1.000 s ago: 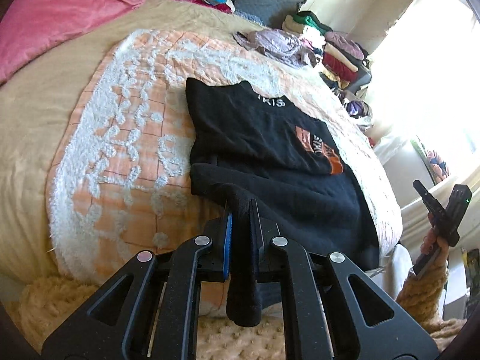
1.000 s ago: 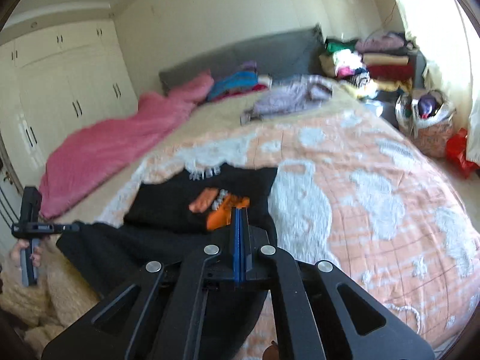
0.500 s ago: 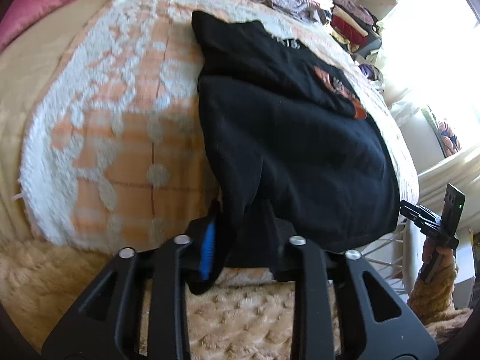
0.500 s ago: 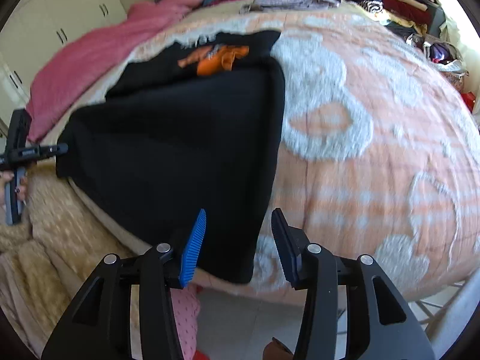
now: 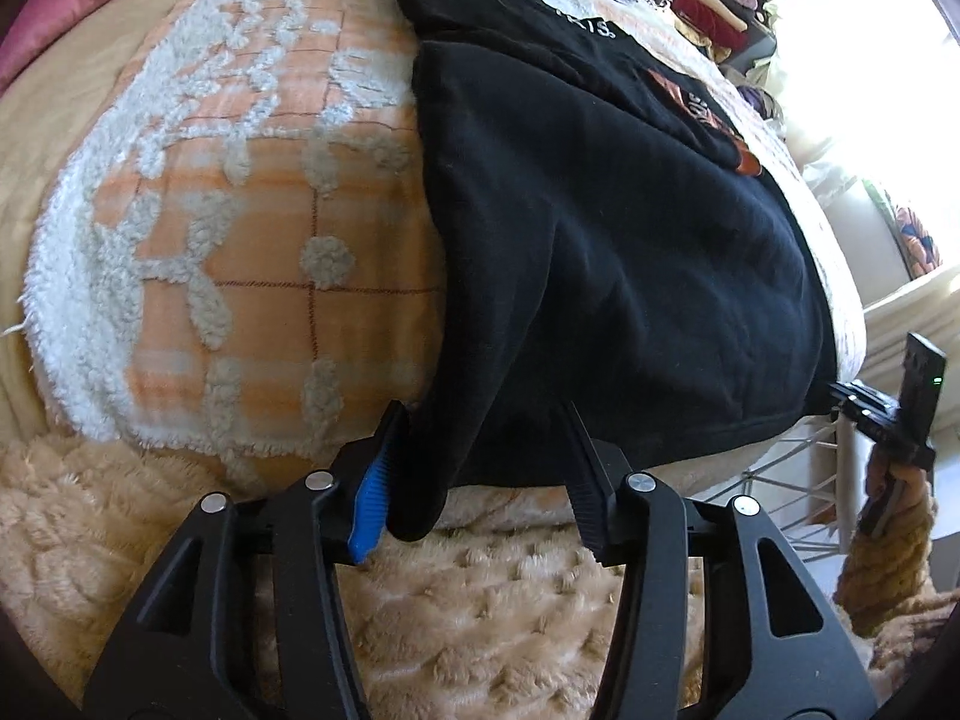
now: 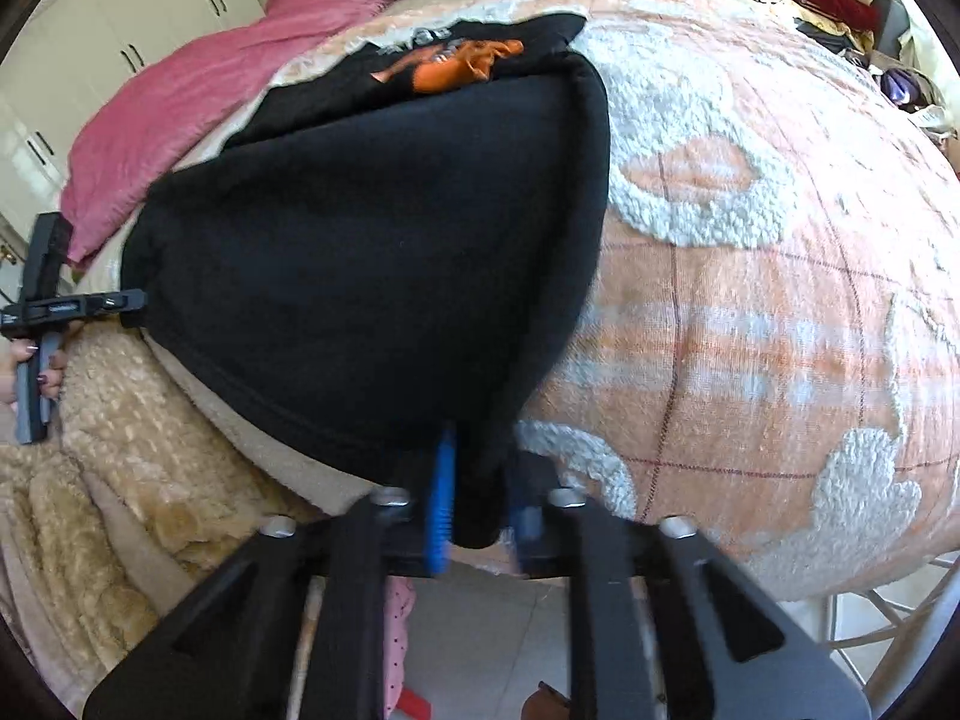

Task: Fold small clothes
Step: 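Lift the hem with both tools and fold it over toward the collar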

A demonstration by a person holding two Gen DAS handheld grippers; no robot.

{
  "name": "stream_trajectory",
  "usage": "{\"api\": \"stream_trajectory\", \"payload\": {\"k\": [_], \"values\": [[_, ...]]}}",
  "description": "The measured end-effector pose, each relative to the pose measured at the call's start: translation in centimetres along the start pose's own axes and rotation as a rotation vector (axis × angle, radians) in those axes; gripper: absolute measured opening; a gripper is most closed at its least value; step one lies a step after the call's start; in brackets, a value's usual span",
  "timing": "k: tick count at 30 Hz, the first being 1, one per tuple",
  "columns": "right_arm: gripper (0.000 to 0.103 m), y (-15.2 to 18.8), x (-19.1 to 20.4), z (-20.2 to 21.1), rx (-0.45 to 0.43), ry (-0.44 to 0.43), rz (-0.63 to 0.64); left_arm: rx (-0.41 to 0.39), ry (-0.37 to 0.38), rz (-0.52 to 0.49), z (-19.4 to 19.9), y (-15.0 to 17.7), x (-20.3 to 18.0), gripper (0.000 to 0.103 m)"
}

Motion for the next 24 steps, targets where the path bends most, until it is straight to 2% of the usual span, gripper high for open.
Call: {"api": "stream_trajectory", "payload": {"k": [2, 4, 8, 14, 18, 24], "values": [[0.007, -0.6, 0.7, 0.9, -0.032, -0.019, 0.019, -0.004, -0.017, -0.007, -0.1, -0.2, -0.1, 0.020], [0.007, -1.5, 1.6, 2.1, -0.078, -0.052, 0.033, -0.022, 0.001, -0.009, 0.3, -0.8, -0.4, 0.002], [0.007, -3.8, 2.4, 4.2, -0.162, -0.115, 0.021, -0.076, 0.049, -0.025, 2.1, -2.3, -1.7, 0.002], [0.007, -7.9, 2.6, 7.5, -0.305, -0.171, 0.001, -0.164, 0.161, 0.029, 5.5, -5.3, -2.2, 0.002], [0.007, -10.4, 2.1, 9.4, -0.391, -0.173, -0.014, -0.201, 0.189, 0.053, 7.4, -6.8, -2.2, 0.002], [0.007, -14.4, 1.5, 12.2, -0.501, -0.160, -0.021, -0.272, 0.183, 0.055, 10.0, -9.8, -2.6, 0.002]]}}
Point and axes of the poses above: each gripper's, at about its wrist camera, not at the fingertips, and z roughly against the way its jaws point, x to its left, y to its underside, the point moved 10 cm from there along -z, roughly the way its jaws point, and after that the axes turned 4 degrees about -z, right-handed, at the moved point
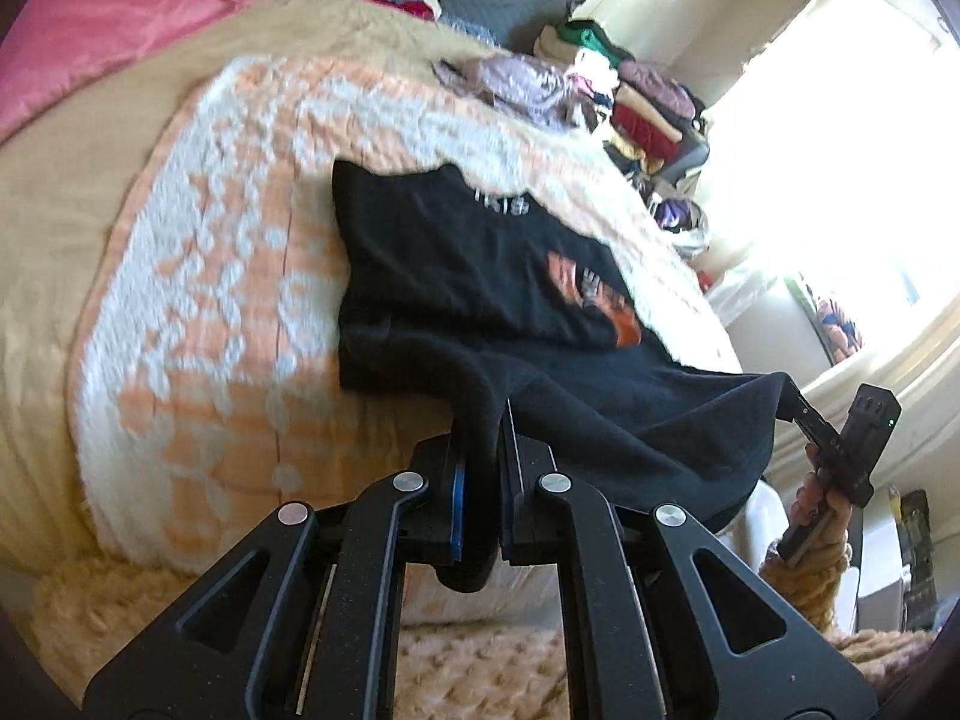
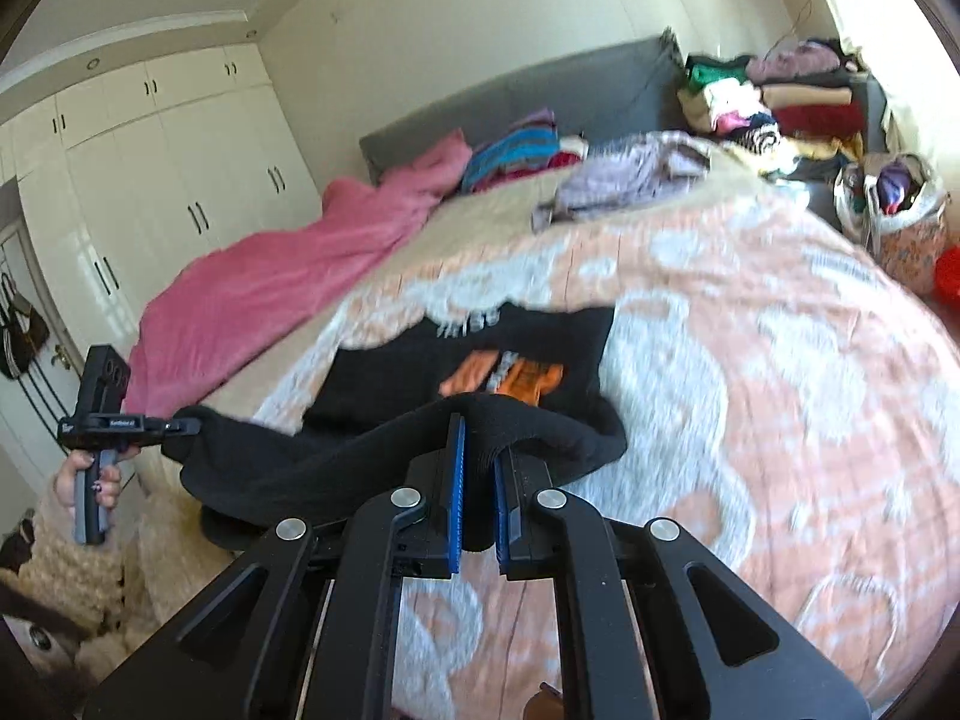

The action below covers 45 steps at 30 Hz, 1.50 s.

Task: Fold small clothes
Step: 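Lift the hem with both tools and fold it over toward the collar, then lay the held hem down near the IKISS collar with both tools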

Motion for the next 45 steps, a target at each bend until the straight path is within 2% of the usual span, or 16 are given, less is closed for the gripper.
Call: {"api": "stream_trajectory", "payload": {"k": [1, 4, 9, 11, 14, 20, 29, 45], "values": [[0.007, -0.6, 0.0, 0.0, -0.014, 0.007, 0.002, -0.009, 0.002, 0.002, 0.1, -0.5, -0.1, 0.002], [0.007, -2.8, -0.5, -0.1, -0.066, 0.119, 0.079, -0.034, 0.005, 0.014, 0.5, -2.2, -0.4, 0.002], [0.007, -4.9, -0.7, -1.8, -0.090, 0.135, 0.090, -0.069, 0.012, 0.042, 1.1, -4.4, -0.2, 0.002], [0.007, -5.7, -0.9, -2.4, -0.101, 0.147, 0.104, -0.089, -0.029, 0.039, 1.1, -5.5, 0.3, 0.002], [0.007, -6.8, -1.1, -3.5, -0.110, 0.142, 0.090, -0.104, -0.022, 0.064, 0.9, -6.6, 0.7, 0.002], [0.007, -8.6, -2.3, -5.8, -0.117, 0.149, 0.069, -0.134, -0.062, 0.065, -0.5, -9.4, 1.5, 0.002], [0.007, -10.2, -5.5, -10.1, -0.079, 0.138, -0.050, -0.147, -0.147, 0.039, -3.6, -12.3, 2.6, 0.002], [0.007, -8.9, -8.8, -17.2, 0.032, 0.209, -0.062, -0.079, -0.223, 0.021, -9.3, -13.1, 6.2, 0.002]]}}
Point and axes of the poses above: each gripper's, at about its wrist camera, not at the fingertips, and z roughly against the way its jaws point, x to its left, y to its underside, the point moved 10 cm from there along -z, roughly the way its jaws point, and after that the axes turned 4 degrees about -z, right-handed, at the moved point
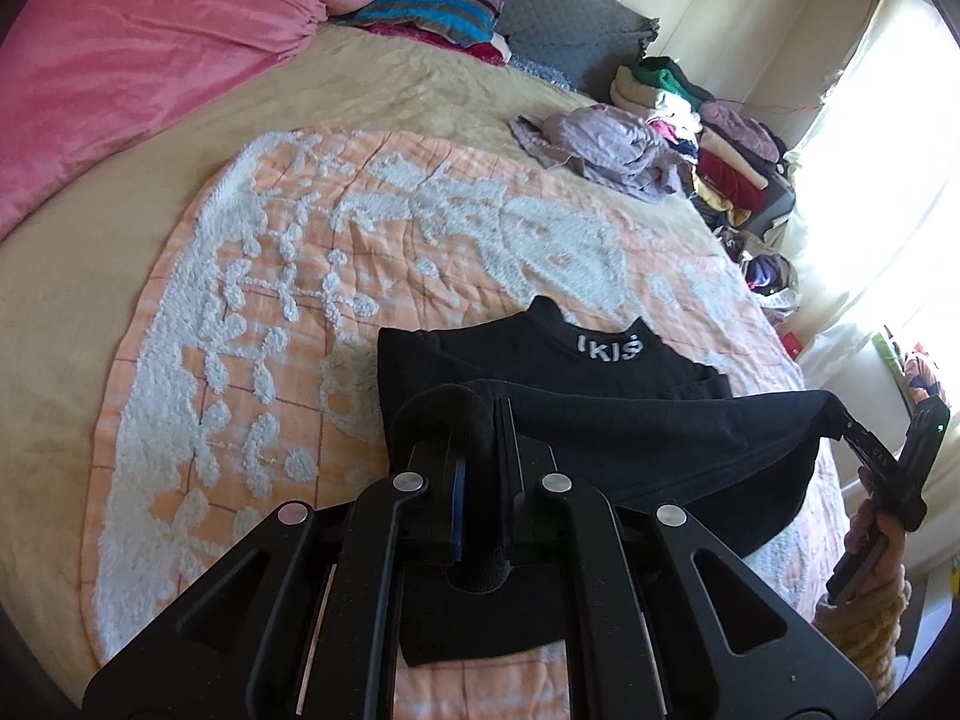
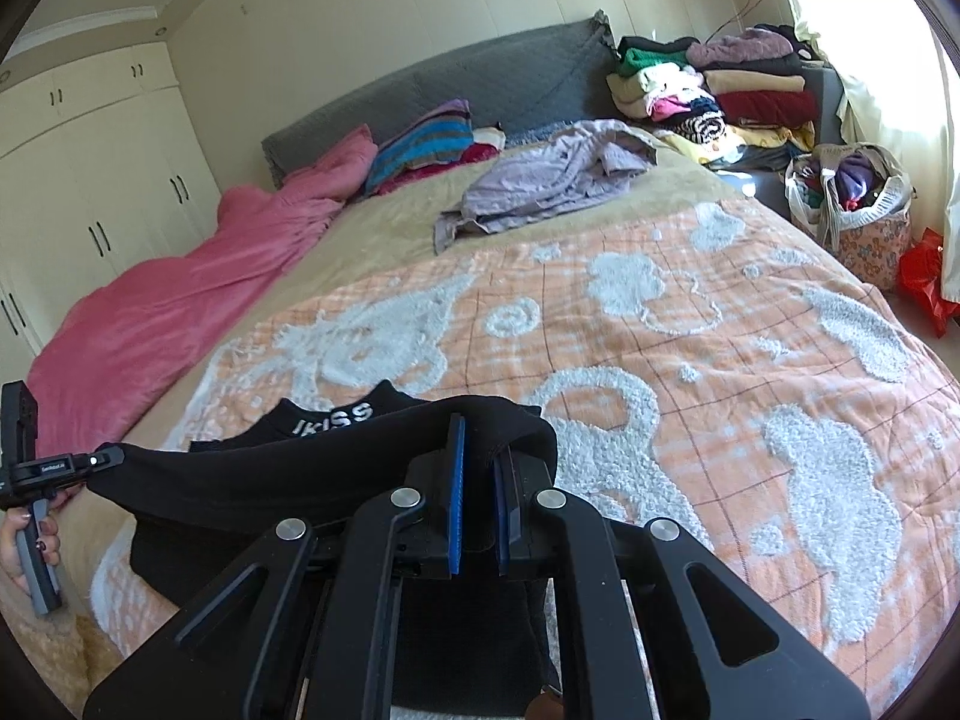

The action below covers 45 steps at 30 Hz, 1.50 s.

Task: Fold small clothes
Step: 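Lay the held hem down near the IKISS collar with both tools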

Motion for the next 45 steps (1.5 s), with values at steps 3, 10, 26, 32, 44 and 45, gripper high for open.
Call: {"api": "stream_trajectory", "payload": {"k": [3, 10, 26, 32, 44, 45], "values": [[0.007, 0.4, -0.2, -1.4, 0.020, 0.020, 0.003, 0.015, -0.004, 0.004, -1.1, 0.2, 0.6, 0.003], [0.007, 1.6, -1.2, -4.5, 0.069, 0.058, -0.007, 0.048, -0.008, 0.024, -3.4, 1.0, 2.2, 0.006], [0.039, 1.1, -1.4, -2.0, -0.003, 0.152, 0.062, -0.087, -0.112, -0.030, -1.2, -0.3, 2.7, 0.030], [0.033, 2.4, 2.5, 0.1, -0.015, 0.084, 0.152, -0.108, -0.097, -0.079, 0.2, -0.2, 1.4, 0.028], [0.021, 11.1, 7.5, -3.8, 0.240, 0.092, 0.379, 0.094, -0.061, -0.321, -4.4, 8.0, -5.3, 0.011], [0.021, 11.5, 7.1, -4.6, 0.267, 0.102, 0.363, 0.102, -0.077, -0.330, -5.1, 8.3, -5.1, 0.011]]}}
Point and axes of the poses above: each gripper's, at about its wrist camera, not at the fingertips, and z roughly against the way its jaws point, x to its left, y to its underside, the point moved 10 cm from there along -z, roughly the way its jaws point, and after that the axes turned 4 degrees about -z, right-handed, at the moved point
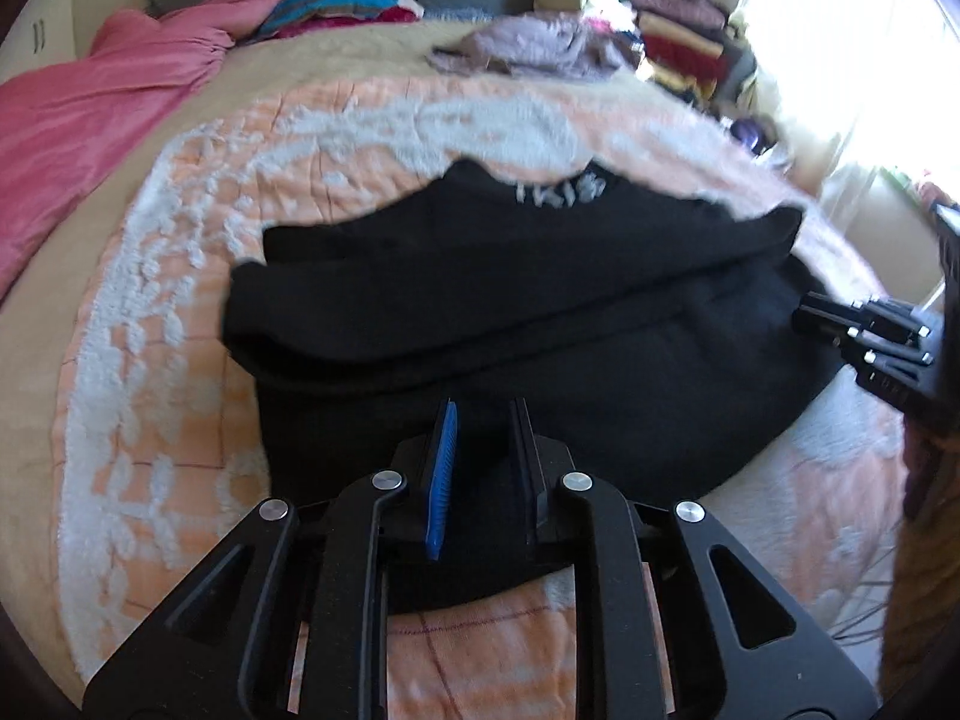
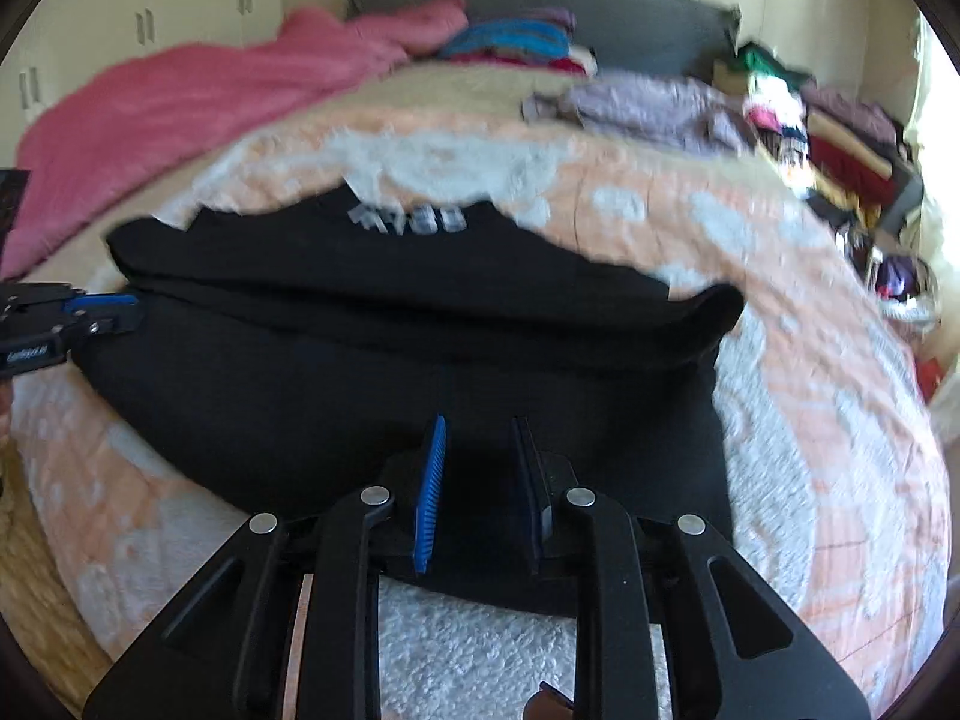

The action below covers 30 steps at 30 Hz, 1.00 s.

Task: Fold small clothes
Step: 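Lay the held hem down near the IKISS collar with both tools, then open both tools to release the hem on the folded shirt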

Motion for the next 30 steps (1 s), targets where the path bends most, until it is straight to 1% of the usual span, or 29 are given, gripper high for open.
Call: {"api": "stream_trajectory", "payload": {"k": [2, 6, 12, 16, 19, 22, 25, 28, 30], "values": [[0.019, 0.0, -0.5, -1.4, 0.021, -0.007, -0.035, -0.003, -0.015, -0.002, -0.4, -0.1, 0.1, 0.011], [0.019, -1.2, -0.7, -3.3, 0.020, -0.001, -0.037, 0.012, -0.043, -0.016, -1.5, -1.1, 0.8, 0.011], [0.019, -4.3, -1.7, -4.9, 0.001, -0.037, -0.103, 0.016, -0.071, 0.014, -2.9, -2.8, 2.2, 0.012], [0.019, -6.3, -2.7, -5.9, -0.006, -0.004, -0.110, 0.000, -0.079, 0.025, -3.5, -4.7, 2.8, 0.013], [0.019, -7.6, -3.4, -6.2, -0.028, -0.004, -0.136, -0.012, -0.088, 0.056, -3.9, -6.0, 3.8, 0.021], [0.021, -8.8, -4.7, -6.1, -0.058, 0.010, -0.165, -0.038, -0.100, 0.104, -3.9, -7.3, 5.3, 0.021], [0.022, -9.4, -6.2, -5.3, -0.089, 0.016, -0.206, -0.066, -0.101, 0.160, -3.3, -7.8, 7.1, 0.021], [0.032, -9.4, -8.4, -4.4, -0.110, 0.048, -0.240, -0.080, -0.111, 0.222, -2.7, -7.4, 9.4, 0.025], [0.034, -9.1, -9.8, -4.2, -0.109, 0.073, -0.261, -0.081, -0.124, 0.260, -2.5, -6.9, 11.1, 0.026]]}}
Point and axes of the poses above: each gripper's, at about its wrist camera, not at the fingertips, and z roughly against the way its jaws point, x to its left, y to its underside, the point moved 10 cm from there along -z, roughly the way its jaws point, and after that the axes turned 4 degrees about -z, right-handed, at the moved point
